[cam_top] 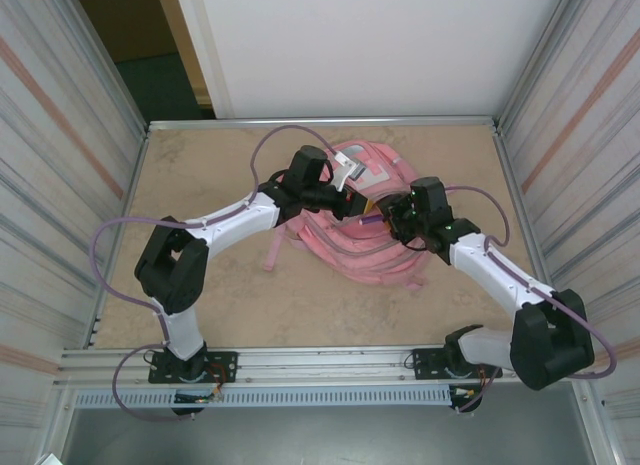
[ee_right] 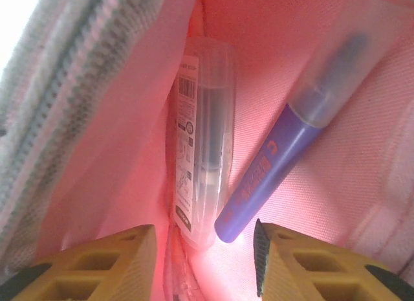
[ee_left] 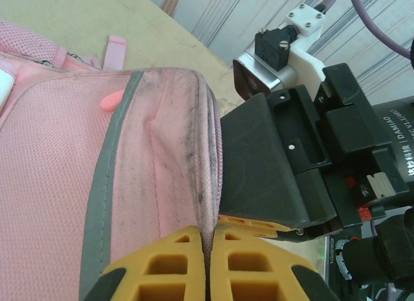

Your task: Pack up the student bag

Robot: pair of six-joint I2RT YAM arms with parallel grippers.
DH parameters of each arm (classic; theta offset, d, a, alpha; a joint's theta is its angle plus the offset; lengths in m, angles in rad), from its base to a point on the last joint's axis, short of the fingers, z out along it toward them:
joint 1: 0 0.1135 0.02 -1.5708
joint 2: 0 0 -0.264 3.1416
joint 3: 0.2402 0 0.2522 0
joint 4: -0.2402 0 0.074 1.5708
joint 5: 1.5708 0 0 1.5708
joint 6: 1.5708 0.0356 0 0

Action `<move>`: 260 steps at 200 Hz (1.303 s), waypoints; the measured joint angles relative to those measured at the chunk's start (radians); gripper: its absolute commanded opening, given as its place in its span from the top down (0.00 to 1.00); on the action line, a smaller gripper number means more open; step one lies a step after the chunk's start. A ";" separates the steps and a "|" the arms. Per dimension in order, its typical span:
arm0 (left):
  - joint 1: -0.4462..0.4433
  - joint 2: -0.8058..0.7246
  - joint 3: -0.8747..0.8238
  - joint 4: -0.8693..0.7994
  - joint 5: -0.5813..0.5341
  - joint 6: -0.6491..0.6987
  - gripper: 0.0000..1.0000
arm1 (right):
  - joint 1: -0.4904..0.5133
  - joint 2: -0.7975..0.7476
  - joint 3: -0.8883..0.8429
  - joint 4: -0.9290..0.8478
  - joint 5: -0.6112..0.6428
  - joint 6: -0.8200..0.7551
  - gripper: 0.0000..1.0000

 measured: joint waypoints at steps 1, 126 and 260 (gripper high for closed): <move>0.000 0.000 0.000 0.000 0.000 0.000 1.00 | 0.000 -0.001 0.000 0.000 0.000 -0.001 0.55; -0.002 -0.064 -0.063 -0.027 0.019 0.077 0.51 | -0.119 -0.167 0.165 -0.460 -0.030 -0.669 0.41; 0.097 -0.030 -0.105 -0.360 -0.207 -0.389 0.50 | 0.016 -0.063 0.172 -0.564 0.060 -0.845 0.39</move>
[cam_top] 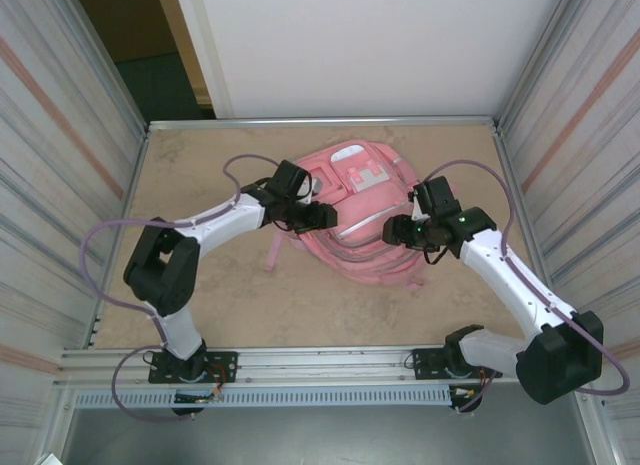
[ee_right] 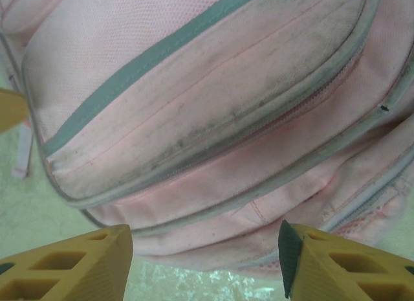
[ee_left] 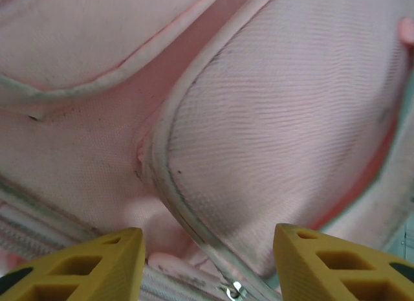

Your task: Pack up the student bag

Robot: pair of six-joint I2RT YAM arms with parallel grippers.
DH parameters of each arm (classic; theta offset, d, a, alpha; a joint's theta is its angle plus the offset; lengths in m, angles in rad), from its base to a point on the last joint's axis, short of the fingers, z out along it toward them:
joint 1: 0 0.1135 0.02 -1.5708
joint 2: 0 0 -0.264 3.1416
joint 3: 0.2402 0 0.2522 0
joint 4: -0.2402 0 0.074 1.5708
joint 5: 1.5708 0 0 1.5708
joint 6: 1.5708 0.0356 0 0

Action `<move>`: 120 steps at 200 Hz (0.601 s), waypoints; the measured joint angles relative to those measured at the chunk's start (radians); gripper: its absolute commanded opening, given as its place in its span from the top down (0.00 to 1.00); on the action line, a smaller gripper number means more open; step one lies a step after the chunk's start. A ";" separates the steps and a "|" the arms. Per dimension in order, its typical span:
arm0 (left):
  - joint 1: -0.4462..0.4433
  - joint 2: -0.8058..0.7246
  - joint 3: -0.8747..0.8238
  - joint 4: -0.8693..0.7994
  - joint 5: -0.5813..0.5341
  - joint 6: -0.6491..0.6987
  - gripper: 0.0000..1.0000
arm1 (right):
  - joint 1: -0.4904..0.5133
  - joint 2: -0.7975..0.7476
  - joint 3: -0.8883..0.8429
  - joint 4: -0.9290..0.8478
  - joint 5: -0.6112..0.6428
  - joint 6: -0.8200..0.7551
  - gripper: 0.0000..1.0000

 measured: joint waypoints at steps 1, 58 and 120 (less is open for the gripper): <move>0.000 0.003 0.002 0.000 0.000 0.000 0.51 | 0.000 0.000 -0.002 0.002 0.001 0.000 0.39; -0.008 0.051 0.038 0.030 -0.011 -0.049 1.00 | -0.063 0.127 -0.023 0.143 -0.015 0.025 0.65; -0.017 -0.087 -0.118 0.150 -0.063 -0.134 1.00 | -0.114 0.370 0.016 0.267 -0.096 0.034 0.75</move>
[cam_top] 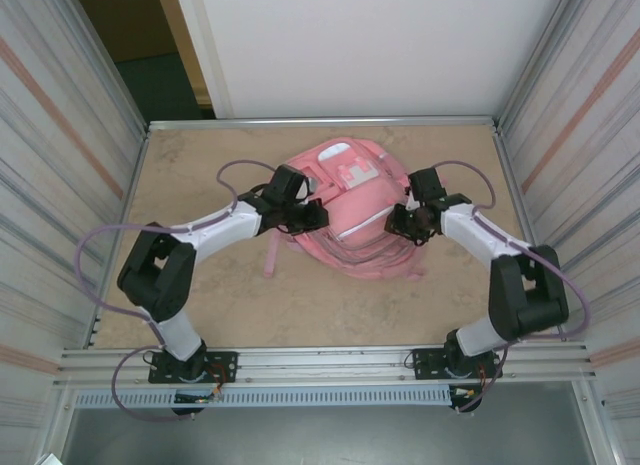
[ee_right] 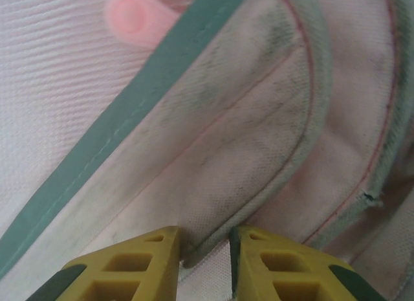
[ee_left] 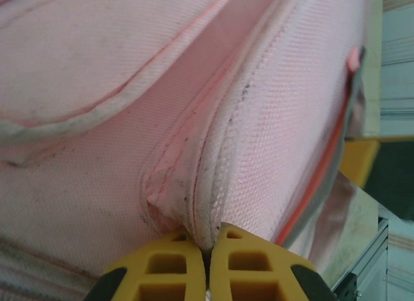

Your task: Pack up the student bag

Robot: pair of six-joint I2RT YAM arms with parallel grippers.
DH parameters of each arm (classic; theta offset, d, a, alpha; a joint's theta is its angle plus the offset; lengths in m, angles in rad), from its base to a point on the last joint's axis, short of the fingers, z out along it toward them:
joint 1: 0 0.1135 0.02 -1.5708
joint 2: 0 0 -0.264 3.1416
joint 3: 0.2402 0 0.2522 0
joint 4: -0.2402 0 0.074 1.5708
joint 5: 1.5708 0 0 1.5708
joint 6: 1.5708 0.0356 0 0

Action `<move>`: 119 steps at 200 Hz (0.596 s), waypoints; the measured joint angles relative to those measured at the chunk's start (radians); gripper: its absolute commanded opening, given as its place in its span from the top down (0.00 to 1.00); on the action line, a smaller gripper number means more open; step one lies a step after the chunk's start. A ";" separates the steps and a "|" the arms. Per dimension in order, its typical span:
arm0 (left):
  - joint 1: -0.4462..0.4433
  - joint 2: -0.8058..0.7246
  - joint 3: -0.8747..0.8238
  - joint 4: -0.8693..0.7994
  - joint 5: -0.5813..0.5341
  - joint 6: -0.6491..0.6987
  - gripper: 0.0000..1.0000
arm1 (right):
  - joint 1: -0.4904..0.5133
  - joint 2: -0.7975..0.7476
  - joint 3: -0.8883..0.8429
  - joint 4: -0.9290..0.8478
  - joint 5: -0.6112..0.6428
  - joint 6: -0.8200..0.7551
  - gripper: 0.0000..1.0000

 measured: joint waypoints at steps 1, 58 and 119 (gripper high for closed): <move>-0.001 -0.004 -0.004 0.003 -0.002 -0.003 1.00 | 0.000 0.006 0.004 0.005 -0.002 0.000 0.76; -0.033 -0.102 -0.093 0.016 -0.084 -0.192 1.00 | 0.005 0.217 0.193 0.163 -0.048 0.019 0.62; -0.036 -0.101 -0.073 0.000 -0.086 -0.381 0.98 | 0.155 -0.101 0.082 0.096 0.115 0.047 0.49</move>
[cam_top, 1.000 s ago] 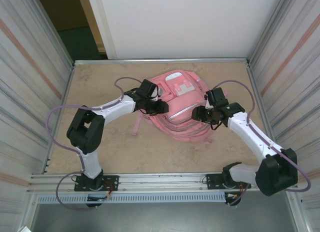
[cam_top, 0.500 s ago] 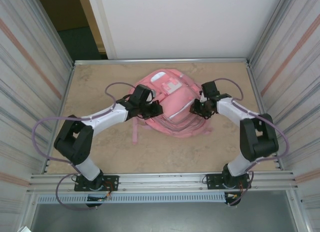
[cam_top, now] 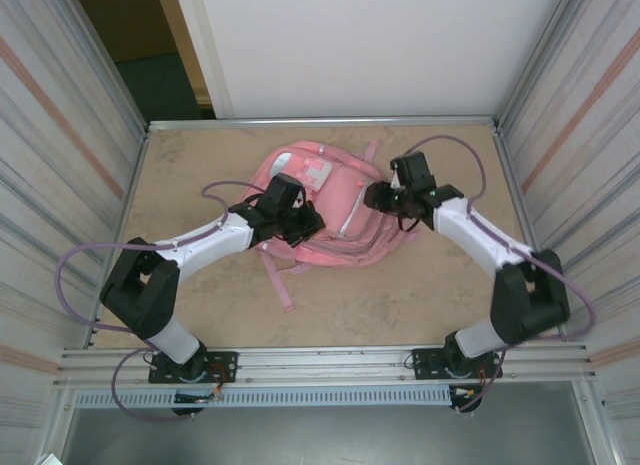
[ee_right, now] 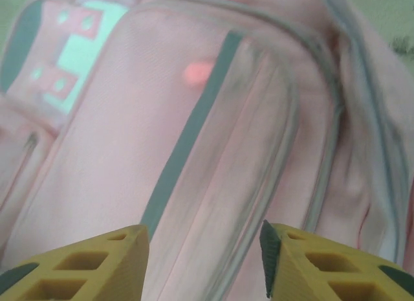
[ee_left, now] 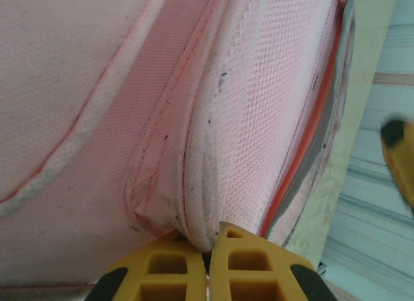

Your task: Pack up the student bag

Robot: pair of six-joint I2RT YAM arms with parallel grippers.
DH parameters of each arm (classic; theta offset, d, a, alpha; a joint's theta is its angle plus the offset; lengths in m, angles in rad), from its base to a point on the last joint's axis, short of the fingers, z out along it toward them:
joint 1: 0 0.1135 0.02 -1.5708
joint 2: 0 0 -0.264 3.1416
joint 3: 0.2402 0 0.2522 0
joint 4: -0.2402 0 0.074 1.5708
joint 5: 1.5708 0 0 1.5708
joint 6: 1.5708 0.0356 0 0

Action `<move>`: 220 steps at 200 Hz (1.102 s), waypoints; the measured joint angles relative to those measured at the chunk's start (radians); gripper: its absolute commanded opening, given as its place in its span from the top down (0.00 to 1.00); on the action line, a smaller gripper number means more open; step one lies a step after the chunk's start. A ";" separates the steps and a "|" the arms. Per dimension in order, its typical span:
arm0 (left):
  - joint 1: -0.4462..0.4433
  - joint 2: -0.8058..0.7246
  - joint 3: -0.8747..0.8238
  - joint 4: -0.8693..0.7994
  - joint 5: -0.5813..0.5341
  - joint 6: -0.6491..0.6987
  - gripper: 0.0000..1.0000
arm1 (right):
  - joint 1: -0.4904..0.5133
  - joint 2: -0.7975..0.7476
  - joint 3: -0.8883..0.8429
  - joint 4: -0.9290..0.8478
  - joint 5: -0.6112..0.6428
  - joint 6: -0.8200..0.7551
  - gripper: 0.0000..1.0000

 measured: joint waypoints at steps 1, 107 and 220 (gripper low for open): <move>0.000 0.000 0.001 -0.001 0.000 -0.002 0.98 | 0.010 -0.010 -0.006 -0.004 0.009 0.005 0.49; -0.002 0.006 -0.007 0.060 0.160 -0.234 0.97 | 0.525 -0.030 -0.081 -0.097 0.435 0.611 0.50; -0.006 0.009 -0.026 0.113 0.185 -0.269 0.99 | 0.546 0.056 -0.004 -0.167 0.557 0.705 0.63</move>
